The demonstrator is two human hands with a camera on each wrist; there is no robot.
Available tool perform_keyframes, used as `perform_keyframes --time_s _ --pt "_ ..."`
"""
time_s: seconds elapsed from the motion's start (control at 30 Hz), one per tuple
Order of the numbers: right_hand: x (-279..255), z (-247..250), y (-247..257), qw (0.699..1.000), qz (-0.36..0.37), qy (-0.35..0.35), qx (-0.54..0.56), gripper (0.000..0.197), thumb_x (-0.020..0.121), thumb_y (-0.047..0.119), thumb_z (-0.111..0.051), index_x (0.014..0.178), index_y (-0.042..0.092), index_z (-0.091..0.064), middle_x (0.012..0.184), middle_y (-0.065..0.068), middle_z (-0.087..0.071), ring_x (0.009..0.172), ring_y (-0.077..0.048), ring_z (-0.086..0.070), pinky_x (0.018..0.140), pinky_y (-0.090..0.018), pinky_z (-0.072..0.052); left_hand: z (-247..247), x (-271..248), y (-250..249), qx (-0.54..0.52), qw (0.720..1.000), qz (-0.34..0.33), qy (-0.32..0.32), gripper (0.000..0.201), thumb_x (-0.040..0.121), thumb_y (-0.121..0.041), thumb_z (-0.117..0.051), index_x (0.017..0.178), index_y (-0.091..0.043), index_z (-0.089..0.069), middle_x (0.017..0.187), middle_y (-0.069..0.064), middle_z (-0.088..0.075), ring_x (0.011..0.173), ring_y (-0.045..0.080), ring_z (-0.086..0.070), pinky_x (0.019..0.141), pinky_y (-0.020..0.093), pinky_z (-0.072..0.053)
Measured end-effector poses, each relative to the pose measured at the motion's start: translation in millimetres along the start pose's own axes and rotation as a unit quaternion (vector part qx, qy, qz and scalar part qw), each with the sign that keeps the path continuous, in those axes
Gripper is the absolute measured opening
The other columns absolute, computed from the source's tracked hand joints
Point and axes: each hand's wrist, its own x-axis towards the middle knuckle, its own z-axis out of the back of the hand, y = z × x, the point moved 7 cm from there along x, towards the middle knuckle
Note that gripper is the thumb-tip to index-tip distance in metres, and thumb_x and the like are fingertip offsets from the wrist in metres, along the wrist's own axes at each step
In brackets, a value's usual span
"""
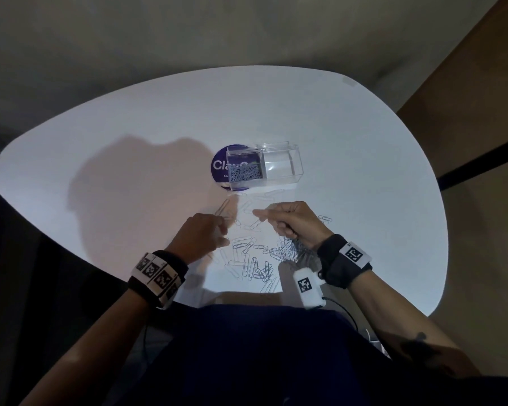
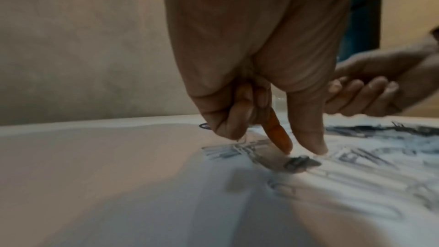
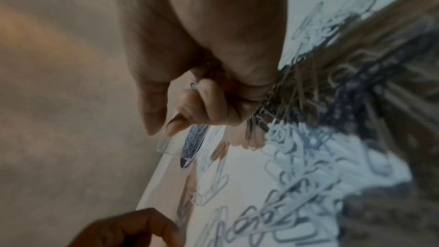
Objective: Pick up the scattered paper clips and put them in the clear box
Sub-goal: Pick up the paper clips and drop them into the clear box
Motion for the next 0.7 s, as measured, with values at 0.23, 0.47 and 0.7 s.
perform_keyframes --time_s 0.23,0.47,0.7 --pt "-17 -15 -5 0.987 0.043 0.081 -0.135 0.035 0.075 0.017 -0.087 0.060 0.006 -0.058 0.077 -0.012 -0.064 0.074 -0.015 -0.070 0.073 -0.046 -0.058 -12 -2 -3 0.044 0.998 -0.039 -0.005 0.011 0.080 -0.006 -0.065 0.073 -0.013 -0.067 0.092 0.005 -0.072 0.079 0.021 -0.065 0.059 0.018 -0.042" --pt "-29 -30 -15 0.885 0.166 0.133 -0.413 0.017 0.074 0.018 -0.087 0.087 0.016 -0.077 0.100 0.013 -0.068 0.078 0.010 -0.055 0.077 -0.021 -0.049 -10 -1 -9 -0.163 0.986 0.006 0.030 0.023 0.091 -0.010 -0.057 0.070 -0.014 -0.047 0.074 -0.001 -0.054 0.063 0.011 -0.045 0.057 0.021 -0.033" --pt "-30 -36 -21 0.810 0.191 0.131 -0.539 0.008 0.079 0.021 -0.081 0.084 0.021 -0.074 0.103 0.010 -0.064 0.080 0.001 -0.046 0.074 -0.025 -0.044 -17 -5 -27 -0.499 0.857 0.014 0.124 0.016 0.087 0.006 -0.047 0.100 0.001 -0.054 0.063 0.002 -0.059 0.058 0.019 -0.044 0.056 0.028 -0.037"
